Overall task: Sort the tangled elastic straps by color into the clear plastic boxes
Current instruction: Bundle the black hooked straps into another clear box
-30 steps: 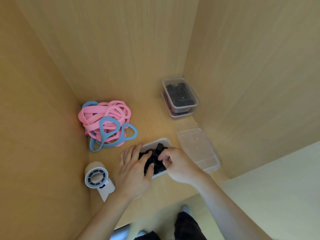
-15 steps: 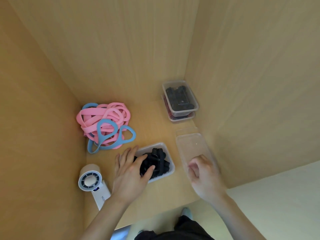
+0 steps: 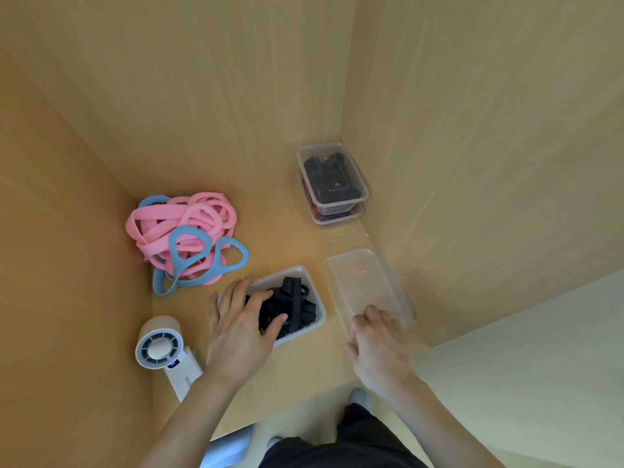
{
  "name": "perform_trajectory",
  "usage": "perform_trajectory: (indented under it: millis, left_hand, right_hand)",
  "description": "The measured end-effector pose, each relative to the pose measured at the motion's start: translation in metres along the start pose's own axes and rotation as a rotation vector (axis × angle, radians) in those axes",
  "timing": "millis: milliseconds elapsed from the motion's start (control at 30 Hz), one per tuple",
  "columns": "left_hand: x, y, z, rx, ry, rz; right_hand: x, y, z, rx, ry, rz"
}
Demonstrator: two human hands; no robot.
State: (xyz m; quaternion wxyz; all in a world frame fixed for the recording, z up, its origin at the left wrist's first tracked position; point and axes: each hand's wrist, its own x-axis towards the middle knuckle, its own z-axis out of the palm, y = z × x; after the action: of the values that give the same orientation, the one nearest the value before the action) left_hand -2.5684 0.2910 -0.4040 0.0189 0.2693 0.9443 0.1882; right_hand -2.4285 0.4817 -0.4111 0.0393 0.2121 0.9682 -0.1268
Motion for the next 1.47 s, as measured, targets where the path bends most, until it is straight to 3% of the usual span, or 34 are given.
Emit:
perform_trajectory:
  millis: [133,333,567,900,1067,1201,1334,1467]
  left_hand:
    - [0.001,0.001,-0.001,-0.015,0.005,0.000]
    - [0.001,0.000,-0.002,-0.031,0.016,0.012]
    - [0.004,0.004,-0.003,-0.025,-0.053,0.232]
    - [0.005,0.002,-0.003,-0.065,-0.201,0.247]
    - [0.007,0.000,-0.004,-0.077,-0.228,0.231]
    - [0.010,0.000,-0.005,-0.092,-0.155,0.202]
    - [0.007,-0.001,-0.005,-0.087,-0.064,0.109]
    - [-0.001,-0.004,-0.003,-0.104,0.023,-0.042]
  right_hand:
    - [-0.003,-0.004,-0.001,0.015,-0.007,0.034]
    - [-0.018,-0.001,-0.021,0.161,0.290,0.041]
    - [-0.027,0.010,-0.032,0.416,0.469,0.072]
    - [-0.019,-0.020,-0.077,0.785,0.747,0.115]
    - [0.009,-0.032,-0.079,1.173,0.739,0.147]
    - [0.042,-0.032,-0.070,1.394,0.631,0.400]
    - [0.066,-0.034,-0.053,1.431,0.484,0.521]
    - [0.082,-0.049,-0.034,1.360,0.339,0.515]
